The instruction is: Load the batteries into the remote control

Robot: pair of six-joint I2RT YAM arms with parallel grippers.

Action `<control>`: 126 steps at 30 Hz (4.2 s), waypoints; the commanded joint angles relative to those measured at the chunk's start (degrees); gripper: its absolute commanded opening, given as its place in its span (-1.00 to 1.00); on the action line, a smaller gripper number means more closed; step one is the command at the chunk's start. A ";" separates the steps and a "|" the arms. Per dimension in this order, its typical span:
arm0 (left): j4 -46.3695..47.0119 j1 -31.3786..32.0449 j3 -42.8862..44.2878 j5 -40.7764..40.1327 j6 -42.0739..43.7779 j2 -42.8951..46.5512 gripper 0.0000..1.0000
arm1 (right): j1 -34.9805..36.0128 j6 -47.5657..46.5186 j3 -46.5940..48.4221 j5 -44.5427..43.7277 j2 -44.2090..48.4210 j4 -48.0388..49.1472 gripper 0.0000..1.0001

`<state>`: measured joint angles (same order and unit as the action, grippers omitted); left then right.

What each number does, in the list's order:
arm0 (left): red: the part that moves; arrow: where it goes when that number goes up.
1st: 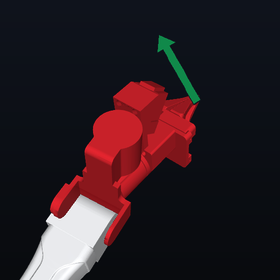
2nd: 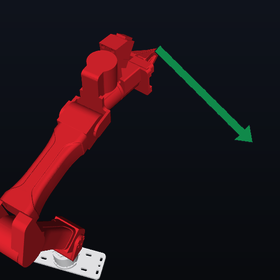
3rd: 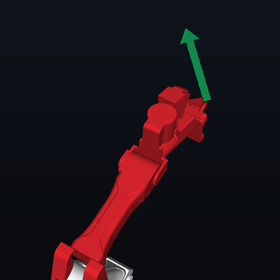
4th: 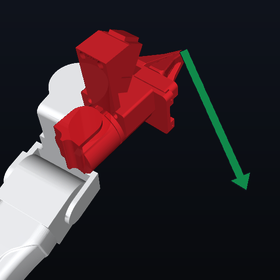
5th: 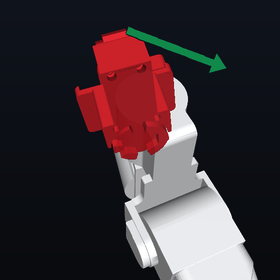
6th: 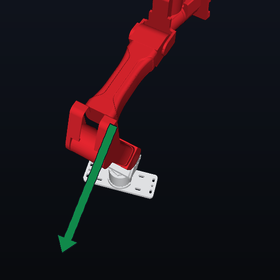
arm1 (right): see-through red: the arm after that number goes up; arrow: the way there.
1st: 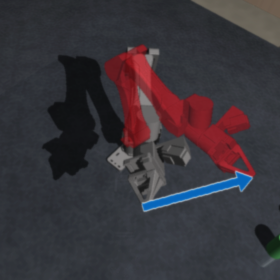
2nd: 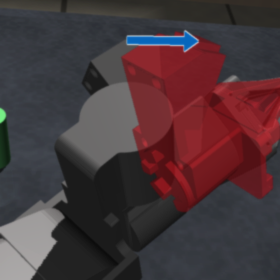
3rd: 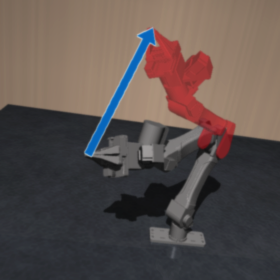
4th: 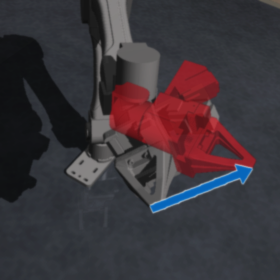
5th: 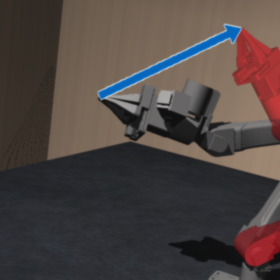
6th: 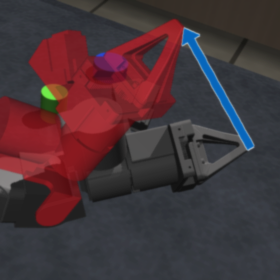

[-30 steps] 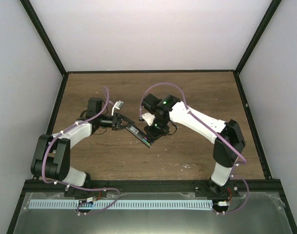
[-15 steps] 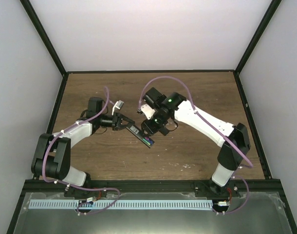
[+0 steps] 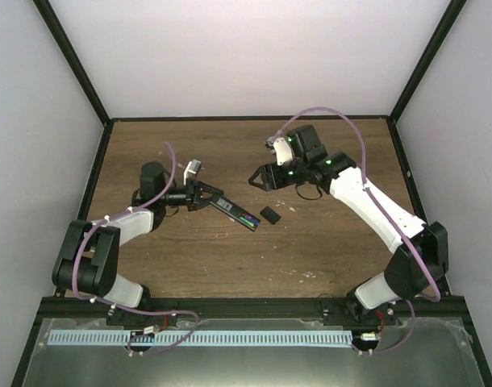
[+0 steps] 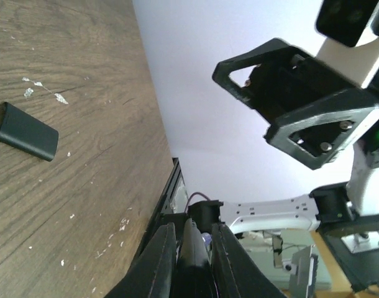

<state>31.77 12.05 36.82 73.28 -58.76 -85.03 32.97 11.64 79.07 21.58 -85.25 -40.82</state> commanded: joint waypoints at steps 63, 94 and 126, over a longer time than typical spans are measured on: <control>20.54 -1.68 -6.13 -23.37 -22.23 7.78 -1.00 | -5.03 4.80 -0.24 5.91 -0.50 -2.19 0.01; 24.03 -2.28 -6.93 -23.46 -25.02 7.30 -1.00 | -3.68 3.74 -0.13 0.85 1.01 -4.53 0.02; 25.17 -5.64 -7.03 -21.38 -29.47 13.53 -1.00 | -9.11 28.75 -14.84 32.57 6.59 31.99 0.37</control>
<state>54.76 6.72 29.56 50.89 -87.42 -72.93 24.16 36.56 65.36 50.46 -78.11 -14.13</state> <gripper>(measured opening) 0.150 0.688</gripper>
